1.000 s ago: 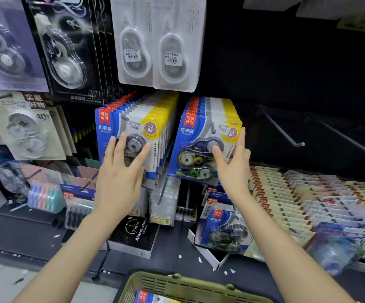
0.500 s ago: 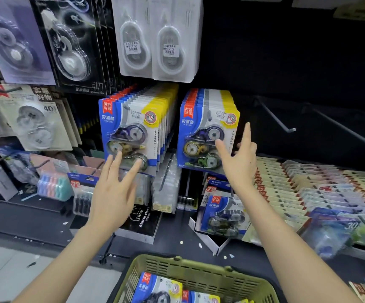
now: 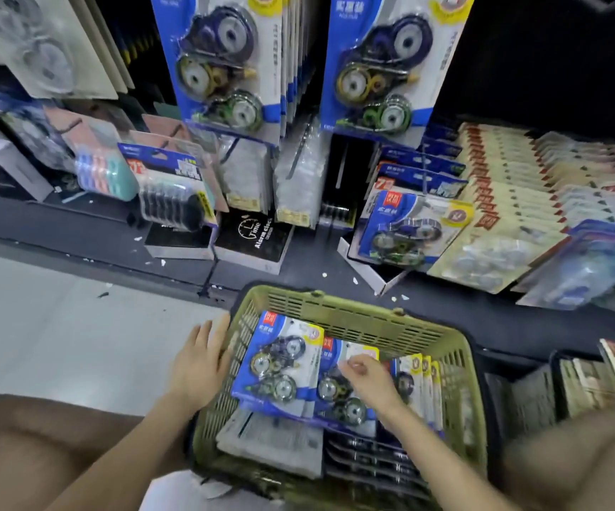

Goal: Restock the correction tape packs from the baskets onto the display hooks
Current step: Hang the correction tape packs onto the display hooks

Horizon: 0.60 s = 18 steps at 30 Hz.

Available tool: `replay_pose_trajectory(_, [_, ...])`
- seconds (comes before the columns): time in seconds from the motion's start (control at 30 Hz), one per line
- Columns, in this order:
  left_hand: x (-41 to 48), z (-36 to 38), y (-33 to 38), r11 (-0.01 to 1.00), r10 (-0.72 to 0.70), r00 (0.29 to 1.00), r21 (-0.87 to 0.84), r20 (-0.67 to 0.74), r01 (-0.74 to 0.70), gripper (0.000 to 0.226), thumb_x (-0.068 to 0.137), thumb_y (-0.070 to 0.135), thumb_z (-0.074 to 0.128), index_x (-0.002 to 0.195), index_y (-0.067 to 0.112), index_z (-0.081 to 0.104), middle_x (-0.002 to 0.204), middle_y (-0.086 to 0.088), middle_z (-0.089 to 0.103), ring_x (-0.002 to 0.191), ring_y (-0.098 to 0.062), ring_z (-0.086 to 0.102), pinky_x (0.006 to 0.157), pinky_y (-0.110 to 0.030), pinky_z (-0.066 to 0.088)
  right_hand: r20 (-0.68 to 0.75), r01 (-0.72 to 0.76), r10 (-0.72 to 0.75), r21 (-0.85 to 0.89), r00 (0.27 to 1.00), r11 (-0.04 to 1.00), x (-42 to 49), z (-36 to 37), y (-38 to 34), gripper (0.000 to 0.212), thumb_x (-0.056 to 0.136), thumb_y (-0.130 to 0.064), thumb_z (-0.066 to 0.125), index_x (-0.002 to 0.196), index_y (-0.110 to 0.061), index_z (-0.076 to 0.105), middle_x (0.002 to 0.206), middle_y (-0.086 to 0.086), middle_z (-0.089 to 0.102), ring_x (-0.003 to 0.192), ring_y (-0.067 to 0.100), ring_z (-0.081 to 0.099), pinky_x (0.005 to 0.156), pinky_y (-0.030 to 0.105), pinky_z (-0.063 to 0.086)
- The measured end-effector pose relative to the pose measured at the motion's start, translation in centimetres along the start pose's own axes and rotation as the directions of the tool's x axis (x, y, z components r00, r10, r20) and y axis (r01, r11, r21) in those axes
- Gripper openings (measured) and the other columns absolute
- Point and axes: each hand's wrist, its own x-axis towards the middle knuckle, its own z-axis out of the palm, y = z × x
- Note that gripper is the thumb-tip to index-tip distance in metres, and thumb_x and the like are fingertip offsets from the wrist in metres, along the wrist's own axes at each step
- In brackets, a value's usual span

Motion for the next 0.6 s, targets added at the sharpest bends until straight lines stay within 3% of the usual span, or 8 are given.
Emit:
replay_pose_trajectory(0.13, [-1.5,0.6,1.0,0.979,-0.151,0.988,-0.137,0.019,0.153,0.079,0.091,0.056,0.017,0.153,0.009,0.031,0.137,-0.023,0.053,0.122,-0.043,0.052,0.096,-0.051,0.046,0.146,-0.224,0.199,0.182,0.969,0.957,2.1,4.5,0.8,0.037,0.088,-0.050,0.065,0.077,-0.024,0.041,0.074,-0.001,0.043,0.063,0.013,0.043,0.061,0.030,0.036])
replay_pose_trajectory(0.17, [-1.5,0.7,1.1,0.978,-0.154,0.988,-0.139,0.017,0.155,0.078,0.092,0.055,0.018,0.153,0.009,0.031,0.136,-0.022,0.055,0.120,-0.042,0.053,0.094,-0.051,0.048,0.152,-0.273,0.246,0.200,0.957,0.941,2.5,5.4,0.7,0.037,0.085,-0.053,0.067,0.081,-0.024,0.044,0.076,0.000,0.046,0.064,0.014,0.045,0.060,0.029,0.035])
replay_pose_trajectory(0.2, [-1.4,0.7,1.0,0.979,-0.151,0.988,-0.136,0.016,0.152,0.077,0.092,0.054,0.018,0.153,0.010,0.031,0.134,-0.021,0.056,0.118,-0.042,0.055,0.092,-0.050,0.049,0.161,-0.304,0.273,0.220,0.949,0.927,2.8,6.4,0.5,0.044,0.080,-0.058,0.069,0.097,-0.021,0.053,0.090,0.003,0.055,0.076,0.017,0.054,0.066,0.030,0.040])
replay_pose_trajectory(0.23, [-1.4,0.8,1.0,0.980,-0.146,0.989,-0.133,0.015,0.147,0.076,0.093,0.054,0.019,0.154,0.010,0.030,0.132,-0.021,0.058,0.116,-0.041,0.056,0.090,-0.049,0.050,0.147,-0.329,0.302,0.216,0.942,0.919,2.9,7.1,0.1,0.071,0.074,-0.066,0.071,0.121,-0.015,0.054,0.114,0.007,0.059,0.099,0.024,0.060,0.078,0.033,0.046])
replay_pose_trajectory(0.3, [-1.3,0.7,1.1,0.977,-0.151,0.988,-0.151,0.024,0.153,0.074,0.094,0.054,0.020,0.155,0.013,0.027,0.129,-0.019,0.060,0.114,-0.038,0.056,0.090,-0.047,0.050,0.089,-0.353,0.341,0.213,0.936,0.911,3.1,8.2,-0.6,0.115,0.060,-0.079,0.072,0.146,-0.010,0.040,0.145,0.009,0.048,0.130,0.031,0.049,0.101,0.040,0.045])
replay_pose_trajectory(0.33, [-1.3,0.6,1.2,0.974,-0.155,0.987,-0.163,0.031,0.158,0.073,0.094,0.054,0.021,0.155,0.013,0.026,0.128,-0.017,0.060,0.113,-0.037,0.056,0.090,-0.046,0.050,0.079,-0.356,0.347,0.225,0.935,0.907,3.5,8.7,-0.7,0.113,0.061,-0.077,0.073,0.146,-0.011,0.040,0.147,0.009,0.048,0.132,0.032,0.048,0.104,0.042,0.043])
replay_pose_trajectory(0.43, [-1.1,0.6,1.3,0.976,-0.133,0.991,-0.173,0.011,0.133,0.072,0.095,0.053,0.022,0.155,0.014,0.024,0.122,-0.016,0.063,0.108,-0.035,0.058,0.085,-0.044,0.052,0.067,-0.321,0.318,0.342,0.946,0.883,3.8,10.2,-1.8,0.070,0.071,-0.055,0.080,0.125,-0.016,0.060,0.127,0.005,0.065,0.117,0.027,0.059,0.100,0.042,0.048])
replay_pose_trajectory(0.6, [-1.1,1.0,0.8,0.972,-0.136,0.991,-0.192,0.000,0.133,0.070,0.096,0.052,0.023,0.156,0.017,0.021,0.119,-0.013,0.064,0.105,-0.032,0.058,0.084,-0.044,0.052,0.014,-0.257,0.281,0.448,0.960,0.856,3.9,11.1,-2.9,0.033,0.083,-0.021,0.078,0.104,-0.012,0.055,0.105,0.005,0.064,0.103,0.025,0.062,0.087,0.033,0.048])
